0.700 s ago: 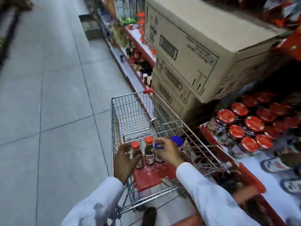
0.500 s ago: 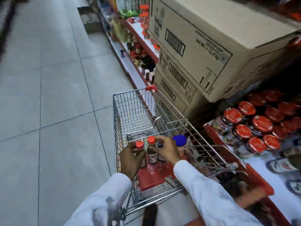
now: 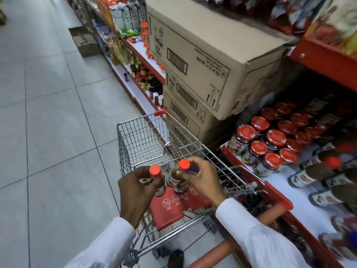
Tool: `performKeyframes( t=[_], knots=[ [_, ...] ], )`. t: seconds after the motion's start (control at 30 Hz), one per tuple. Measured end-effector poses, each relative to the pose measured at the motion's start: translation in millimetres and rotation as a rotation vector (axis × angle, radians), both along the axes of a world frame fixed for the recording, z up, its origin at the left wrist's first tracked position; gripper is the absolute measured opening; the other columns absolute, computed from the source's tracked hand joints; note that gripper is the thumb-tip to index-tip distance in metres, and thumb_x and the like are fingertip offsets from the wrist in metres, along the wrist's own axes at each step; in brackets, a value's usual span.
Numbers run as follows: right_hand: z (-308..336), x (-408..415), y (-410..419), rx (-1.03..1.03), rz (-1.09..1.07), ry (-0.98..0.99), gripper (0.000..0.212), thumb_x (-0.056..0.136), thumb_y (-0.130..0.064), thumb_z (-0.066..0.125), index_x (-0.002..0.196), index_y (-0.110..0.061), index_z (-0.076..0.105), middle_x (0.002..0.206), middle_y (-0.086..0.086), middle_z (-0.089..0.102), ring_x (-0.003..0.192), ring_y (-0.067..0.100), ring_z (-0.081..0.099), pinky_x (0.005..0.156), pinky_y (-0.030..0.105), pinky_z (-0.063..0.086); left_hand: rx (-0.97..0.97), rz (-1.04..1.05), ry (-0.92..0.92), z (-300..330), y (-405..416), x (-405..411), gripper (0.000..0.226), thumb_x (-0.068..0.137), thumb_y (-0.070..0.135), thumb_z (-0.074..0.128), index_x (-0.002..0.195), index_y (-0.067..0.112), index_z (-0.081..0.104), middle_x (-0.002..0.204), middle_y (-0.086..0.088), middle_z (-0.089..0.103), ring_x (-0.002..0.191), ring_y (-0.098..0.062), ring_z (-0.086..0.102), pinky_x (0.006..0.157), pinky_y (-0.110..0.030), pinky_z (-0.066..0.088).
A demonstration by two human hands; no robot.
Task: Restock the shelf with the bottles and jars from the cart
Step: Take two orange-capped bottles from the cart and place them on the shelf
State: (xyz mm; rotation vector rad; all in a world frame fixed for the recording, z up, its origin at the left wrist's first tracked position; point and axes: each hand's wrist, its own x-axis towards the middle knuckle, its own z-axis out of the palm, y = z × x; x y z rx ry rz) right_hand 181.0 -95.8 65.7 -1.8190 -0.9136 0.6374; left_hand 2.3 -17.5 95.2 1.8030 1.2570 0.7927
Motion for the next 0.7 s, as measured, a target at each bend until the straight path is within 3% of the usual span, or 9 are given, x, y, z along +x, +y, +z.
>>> performKeyframes(
  t=[0.1,0.33,0.47,0.63,0.7],
  knots=[
    [42.7,9.4,-36.7,0.122,-0.091,0.032,0.027,0.068,-0.020,0.086,0.092,-0.017,0.073,0.085,-0.001,0.078,0.082,0.012,0.073,0.078,0.032,0.061,0.059,-0.048,-0.051,33.9,-15.3,10.7,0.020,0.062,0.018,0.089,0.079,0.020,0.079,0.072,0.008,0.075,0.079,0.006,0.067,0.063,0.003,0.041],
    [112.6,46.2,-135.6,0.323,-0.365,-0.097,0.024,0.070,-0.015,0.085,0.091,-0.018,0.074,0.083,-0.005,0.078,0.079,0.007,0.073,0.073,0.018,0.056,0.113,-0.275,-0.146,92.7,-65.2,73.5,0.020,0.057,0.029,0.092,0.068,0.026,0.076,0.063,0.013,0.074,0.062,0.008,0.064,0.059,-0.005,0.044],
    [124.0,65.9,-188.5,0.326,-0.559,-0.194,0.024,0.069,-0.023,0.086,0.088,-0.023,0.073,0.081,-0.009,0.077,0.077,0.003,0.071,0.073,0.020,0.055,0.127,-0.441,-0.235,108.6,-100.2,123.6,0.020,0.057,0.024,0.093,0.067,0.024,0.075,0.065,0.020,0.072,0.055,0.007,0.059,0.056,-0.007,0.044],
    [125.2,86.1,-244.6,0.310,-0.823,-0.252,0.024,0.067,-0.028,0.087,0.086,-0.025,0.074,0.080,-0.011,0.076,0.077,0.001,0.070,0.069,0.014,0.054,0.051,-0.607,-0.311,103.4,-137.2,191.7,0.020,0.060,0.029,0.091,0.074,0.023,0.077,0.065,0.010,0.076,0.059,-0.005,0.066,0.062,-0.030,0.058],
    [120.1,95.5,-259.2,0.264,-0.922,-0.271,0.023,0.067,-0.030,0.086,0.086,-0.026,0.074,0.078,-0.012,0.076,0.074,-0.002,0.070,0.066,0.015,0.055,0.048,-0.644,-0.305,96.1,-149.5,219.7,0.018,0.060,0.030,0.090,0.071,0.024,0.076,0.063,0.013,0.075,0.057,-0.001,0.064,0.060,-0.027,0.056]
  ],
)
